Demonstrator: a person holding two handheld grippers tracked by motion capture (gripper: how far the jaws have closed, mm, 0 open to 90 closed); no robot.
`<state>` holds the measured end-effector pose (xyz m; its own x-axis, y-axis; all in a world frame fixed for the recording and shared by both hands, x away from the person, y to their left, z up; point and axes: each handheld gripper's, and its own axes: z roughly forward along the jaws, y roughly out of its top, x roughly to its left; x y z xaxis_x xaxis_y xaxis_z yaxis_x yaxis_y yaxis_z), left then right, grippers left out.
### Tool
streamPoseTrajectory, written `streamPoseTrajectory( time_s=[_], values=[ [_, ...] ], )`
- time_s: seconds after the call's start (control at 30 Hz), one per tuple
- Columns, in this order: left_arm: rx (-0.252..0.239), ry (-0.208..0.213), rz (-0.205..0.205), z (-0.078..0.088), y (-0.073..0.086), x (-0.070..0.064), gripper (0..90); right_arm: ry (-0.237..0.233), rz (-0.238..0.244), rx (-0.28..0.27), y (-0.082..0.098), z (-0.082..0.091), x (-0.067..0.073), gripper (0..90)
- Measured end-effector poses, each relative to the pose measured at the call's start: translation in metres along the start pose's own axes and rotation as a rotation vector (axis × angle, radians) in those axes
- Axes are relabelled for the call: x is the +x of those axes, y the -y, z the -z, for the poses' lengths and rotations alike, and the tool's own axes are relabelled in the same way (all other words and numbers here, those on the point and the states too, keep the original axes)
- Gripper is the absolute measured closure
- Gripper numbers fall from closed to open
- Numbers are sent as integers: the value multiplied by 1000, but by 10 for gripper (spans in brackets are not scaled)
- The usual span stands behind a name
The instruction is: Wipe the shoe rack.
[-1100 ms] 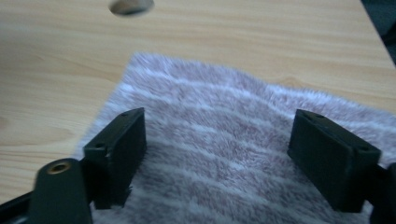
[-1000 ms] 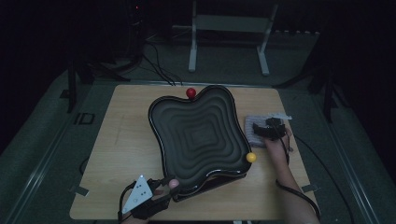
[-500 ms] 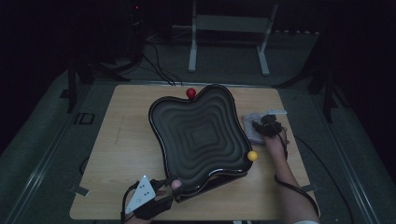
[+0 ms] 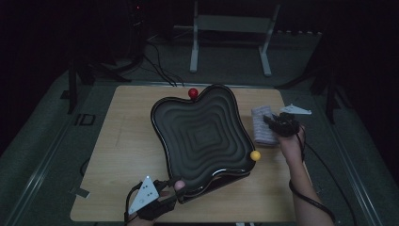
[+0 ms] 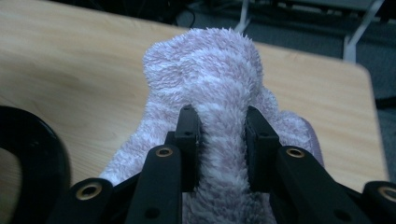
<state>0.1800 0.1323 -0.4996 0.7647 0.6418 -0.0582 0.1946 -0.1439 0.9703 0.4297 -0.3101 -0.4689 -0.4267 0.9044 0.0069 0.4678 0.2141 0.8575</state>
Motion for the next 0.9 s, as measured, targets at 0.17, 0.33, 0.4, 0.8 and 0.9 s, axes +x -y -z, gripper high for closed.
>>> streamPoseTrajectory(
  time_s=[0.17, 0.33, 0.4, 0.8, 0.9],
  values=[
    [-3, -1, 0, -2, 0, 0, 602, -52, 42, -49, -18, 24, 9, 715],
    [-6, 3, 1, -4, 0, 1, 603, -95, 79, -117, -40, 43, 25, 715],
    [-7, 4, 1, -6, -1, 1, 603, -122, 86, -148, -51, 49, 32, 715],
    [-14, 7, -4, -13, -2, 1, 602, -195, 174, -196, -106, 32, 80, 715],
    [-13, 9, -8, -13, -1, 2, 603, -193, 188, -179, -115, 19, 88, 714]
  ],
)
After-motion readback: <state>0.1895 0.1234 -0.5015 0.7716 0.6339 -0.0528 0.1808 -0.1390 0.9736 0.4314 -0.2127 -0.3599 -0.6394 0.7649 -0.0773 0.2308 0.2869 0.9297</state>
